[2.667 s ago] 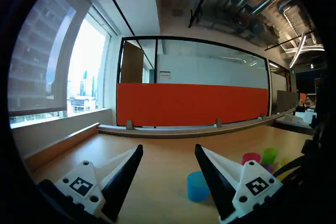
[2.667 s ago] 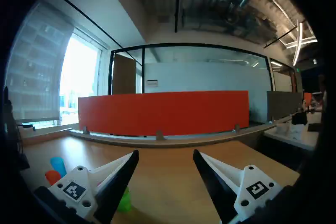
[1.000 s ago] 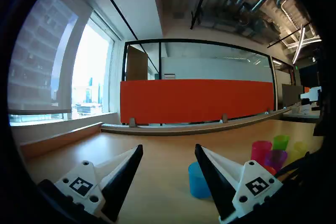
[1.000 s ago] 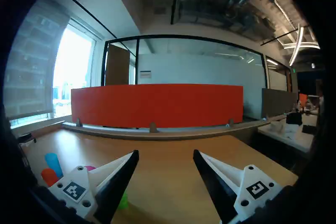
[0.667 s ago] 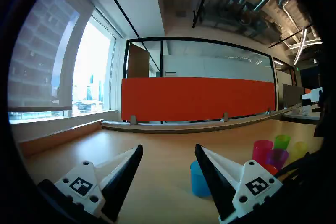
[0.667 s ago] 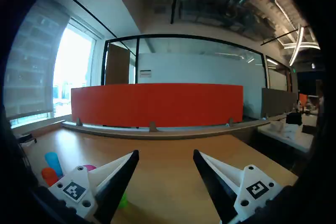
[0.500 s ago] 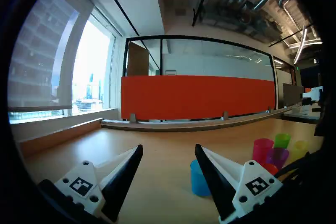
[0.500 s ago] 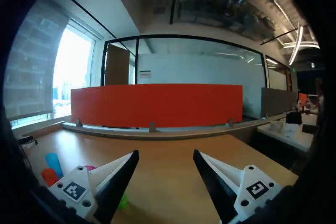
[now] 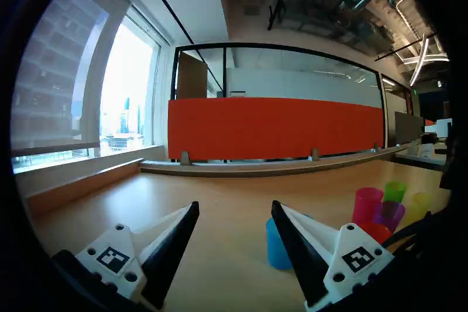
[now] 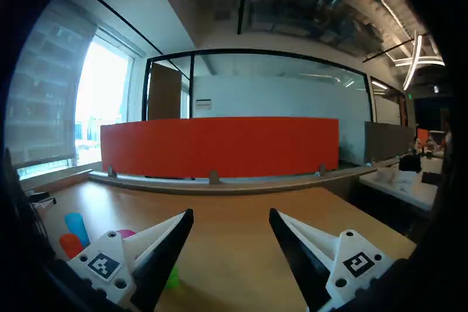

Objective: Pour water

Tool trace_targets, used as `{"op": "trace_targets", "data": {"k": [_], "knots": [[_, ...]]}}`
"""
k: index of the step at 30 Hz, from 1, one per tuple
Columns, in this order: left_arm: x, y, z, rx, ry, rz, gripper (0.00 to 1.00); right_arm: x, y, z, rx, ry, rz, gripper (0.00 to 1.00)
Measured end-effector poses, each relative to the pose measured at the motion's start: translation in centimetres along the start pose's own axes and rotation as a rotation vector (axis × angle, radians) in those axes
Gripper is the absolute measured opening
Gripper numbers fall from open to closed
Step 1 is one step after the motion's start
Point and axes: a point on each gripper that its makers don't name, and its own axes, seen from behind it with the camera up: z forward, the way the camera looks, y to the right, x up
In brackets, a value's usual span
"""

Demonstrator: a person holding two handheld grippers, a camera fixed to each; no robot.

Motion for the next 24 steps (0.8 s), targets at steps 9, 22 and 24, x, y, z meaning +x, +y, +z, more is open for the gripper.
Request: {"op": "trace_targets", "data": {"k": [9,22,24], "knots": [[-0.07,0.08,0.13,-0.001,0.000,0.000,0.91,-0.19,-0.28,-0.22,0.013,0.002,0.000,1.00],[-0.08,0.03,0.11,0.000,-0.001,0.000,0.92,-0.18,0.33,-0.41,-0.007,0.020,-0.042,1.00],[-0.07,0.03,0.10,0.000,-0.001,0.000,0.92,-0.18,0.42,-0.26,-0.011,0.029,-0.049,1.00]]}}
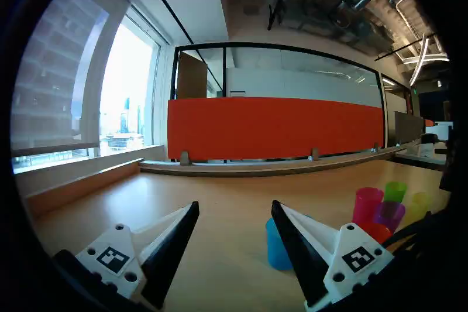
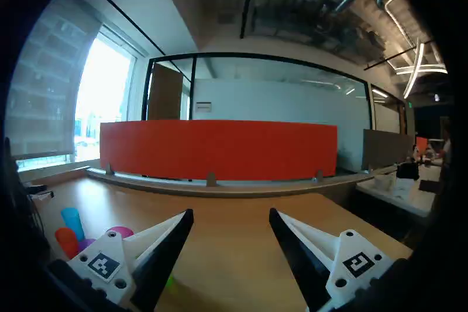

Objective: Pour water

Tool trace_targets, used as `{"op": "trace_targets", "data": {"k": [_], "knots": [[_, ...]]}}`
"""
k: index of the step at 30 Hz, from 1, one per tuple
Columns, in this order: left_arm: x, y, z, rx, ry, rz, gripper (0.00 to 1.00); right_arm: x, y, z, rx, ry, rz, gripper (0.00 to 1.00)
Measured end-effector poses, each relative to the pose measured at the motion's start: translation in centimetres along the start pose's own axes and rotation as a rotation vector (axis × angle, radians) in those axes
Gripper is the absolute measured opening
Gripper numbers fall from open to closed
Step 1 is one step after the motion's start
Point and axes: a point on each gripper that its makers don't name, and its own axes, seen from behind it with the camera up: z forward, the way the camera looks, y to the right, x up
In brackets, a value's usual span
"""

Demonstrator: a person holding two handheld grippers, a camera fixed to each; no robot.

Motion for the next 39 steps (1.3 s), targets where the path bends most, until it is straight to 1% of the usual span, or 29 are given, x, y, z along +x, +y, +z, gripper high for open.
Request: {"op": "trace_targets", "data": {"k": [5,9,15,20,24,30,39], "knots": [[0.0,0.0,0.0,0.000,0.000,0.000,0.92,-0.4,0.0,0.6,-0.008,0.021,-0.004,1.00],[0.0,0.1,0.0,0.000,0.000,0.000,0.92,-1.3,-0.4,1.0,0.006,0.034,0.015,1.00],[0.0,0.1,0.1,0.000,0.000,0.000,0.92,-3.3,-0.4,1.3,0.021,0.026,0.052,1.00],[0.0,0.1,0.1,0.000,0.000,0.000,0.92,-4.5,-0.3,1.7,0.026,0.034,0.060,1.00],[0.0,0.1,0.1,0.000,0.000,0.000,0.92,-5.5,-0.3,2.0,0.031,0.026,0.054,1.00],[0.0,0.1,0.1,0.000,0.000,0.000,0.92,-6.3,-0.2,2.2,0.029,0.019,0.050,1.00],[0.0,0.1,0.1,0.000,0.000,0.000,0.91,-7.1,-0.5,2.4,0.033,0.009,0.075,1.00]]}}
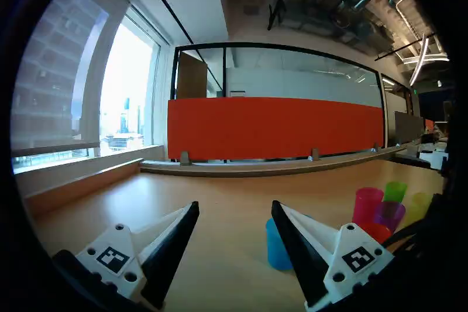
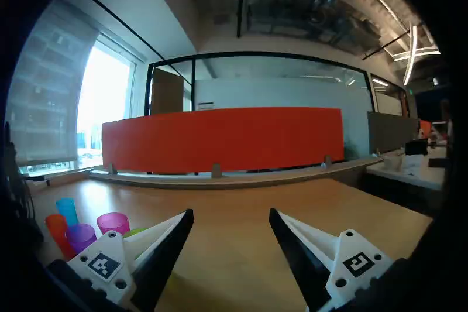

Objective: Pour water

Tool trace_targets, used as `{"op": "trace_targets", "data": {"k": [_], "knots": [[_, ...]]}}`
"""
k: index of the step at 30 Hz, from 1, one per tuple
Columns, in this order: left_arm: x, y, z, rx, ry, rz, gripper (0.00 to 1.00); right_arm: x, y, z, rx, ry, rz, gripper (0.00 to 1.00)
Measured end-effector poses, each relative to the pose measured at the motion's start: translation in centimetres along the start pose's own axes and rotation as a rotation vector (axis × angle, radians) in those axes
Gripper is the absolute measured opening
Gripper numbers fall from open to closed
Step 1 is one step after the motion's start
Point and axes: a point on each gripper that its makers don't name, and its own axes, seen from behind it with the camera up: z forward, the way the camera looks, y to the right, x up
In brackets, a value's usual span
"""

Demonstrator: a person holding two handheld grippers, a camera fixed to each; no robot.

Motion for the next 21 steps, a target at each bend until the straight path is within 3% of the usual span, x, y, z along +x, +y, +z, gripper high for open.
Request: {"op": "trace_targets", "data": {"k": [21], "knots": [[-0.01,0.07,0.04,0.000,0.000,0.000,0.92,-0.43,0.04,0.09,-0.001,-0.007,-0.047,1.00]]}}
